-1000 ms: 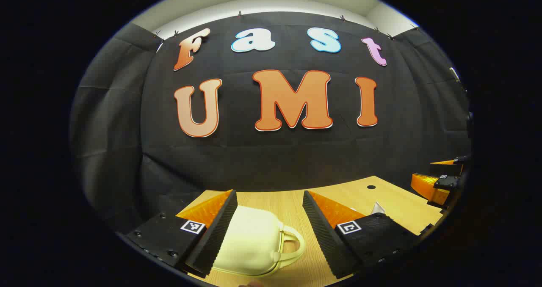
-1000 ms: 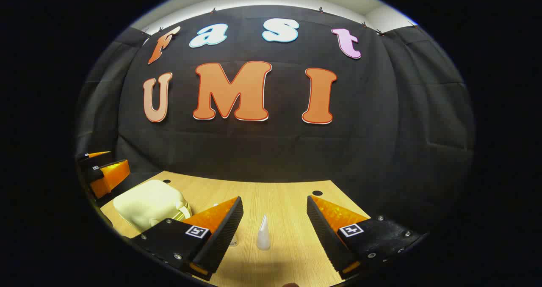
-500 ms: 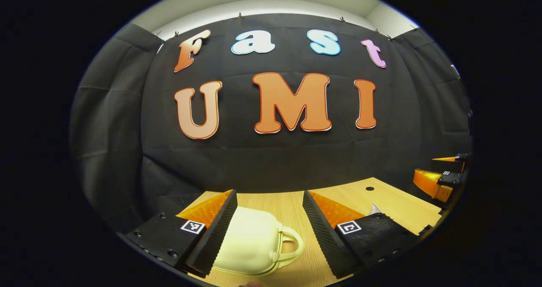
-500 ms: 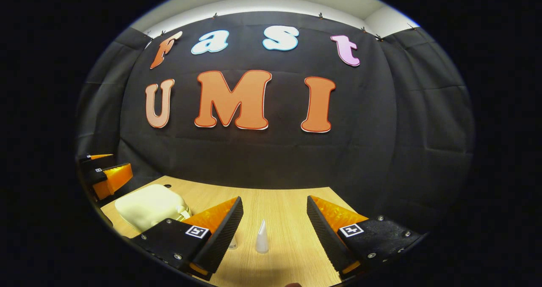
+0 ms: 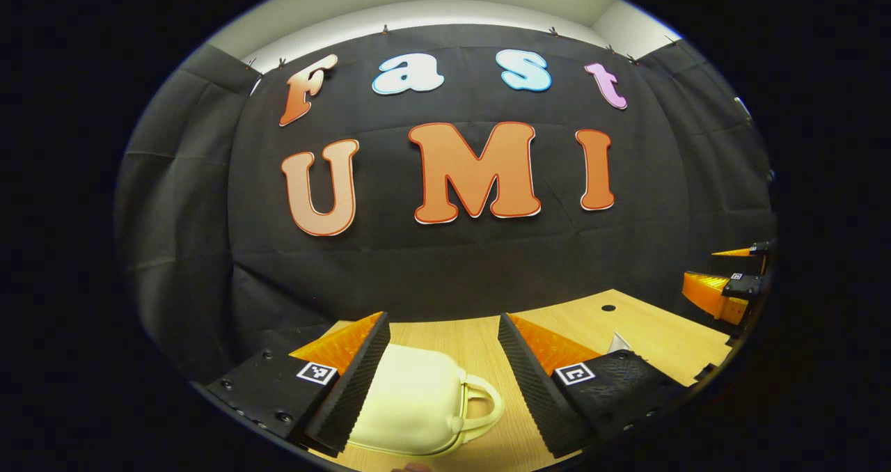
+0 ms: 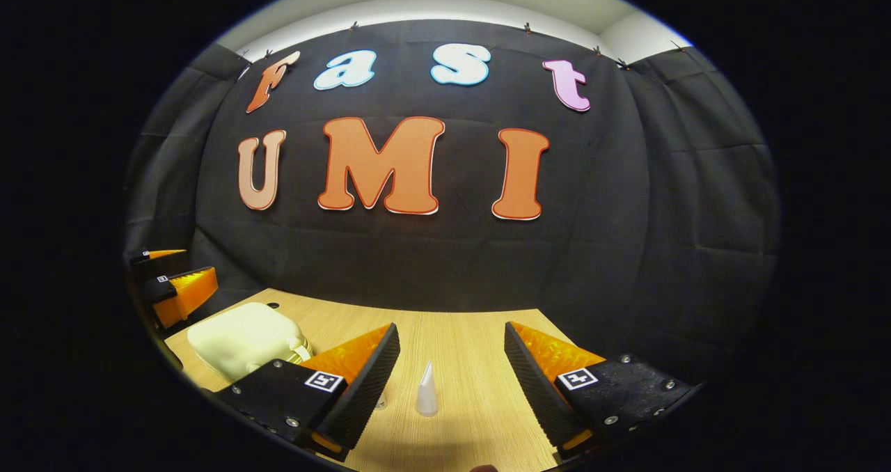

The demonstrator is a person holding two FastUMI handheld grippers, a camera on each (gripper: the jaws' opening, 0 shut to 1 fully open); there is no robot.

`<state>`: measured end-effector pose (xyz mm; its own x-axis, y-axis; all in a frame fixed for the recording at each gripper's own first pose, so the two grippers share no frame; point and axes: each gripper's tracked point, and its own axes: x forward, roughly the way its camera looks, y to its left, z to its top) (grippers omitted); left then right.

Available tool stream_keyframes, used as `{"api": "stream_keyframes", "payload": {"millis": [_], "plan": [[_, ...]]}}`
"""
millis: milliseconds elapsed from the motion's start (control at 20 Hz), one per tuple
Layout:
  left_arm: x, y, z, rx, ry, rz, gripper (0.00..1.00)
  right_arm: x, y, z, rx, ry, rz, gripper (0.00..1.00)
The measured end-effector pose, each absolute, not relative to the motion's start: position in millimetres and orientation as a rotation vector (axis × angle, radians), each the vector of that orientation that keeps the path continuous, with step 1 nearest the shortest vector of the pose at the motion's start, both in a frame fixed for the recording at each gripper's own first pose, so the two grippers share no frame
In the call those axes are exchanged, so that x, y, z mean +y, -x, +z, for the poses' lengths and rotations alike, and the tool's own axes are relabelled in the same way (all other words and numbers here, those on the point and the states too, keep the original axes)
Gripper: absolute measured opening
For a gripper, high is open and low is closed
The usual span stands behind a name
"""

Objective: First open the suitcase, pack the skin care products into it, and then close the suitcase.

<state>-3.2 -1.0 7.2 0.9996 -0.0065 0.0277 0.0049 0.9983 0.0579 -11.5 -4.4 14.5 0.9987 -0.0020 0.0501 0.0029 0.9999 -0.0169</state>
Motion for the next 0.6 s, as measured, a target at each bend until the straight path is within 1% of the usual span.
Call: {"api": "stream_keyframes", "payload": {"millis": [150,250,400,600], "plan": [[3.8,3.5,4.3,-0.036,-0.135,0.009,1.0,-2.4,10.1,9.5,-0.038,0.02,0.002,0.96],[2.2,3.8,-2.8,-0.032,-0.206,0.012,0.99,-3.9,9.1,4.4,-0.027,0.021,-0.001,0.96],[-7.7,-4.2,-16.7,-0.016,-0.334,-0.023,0.99,-6.8,8.0,-4.0,-0.008,0.02,-0.007,0.96],[-28.3,1.1,-49.8,0.015,-0.55,-0.066,0.98,-16.7,6.1,-16.4,0.02,0.019,-0.025,0.96]]}}
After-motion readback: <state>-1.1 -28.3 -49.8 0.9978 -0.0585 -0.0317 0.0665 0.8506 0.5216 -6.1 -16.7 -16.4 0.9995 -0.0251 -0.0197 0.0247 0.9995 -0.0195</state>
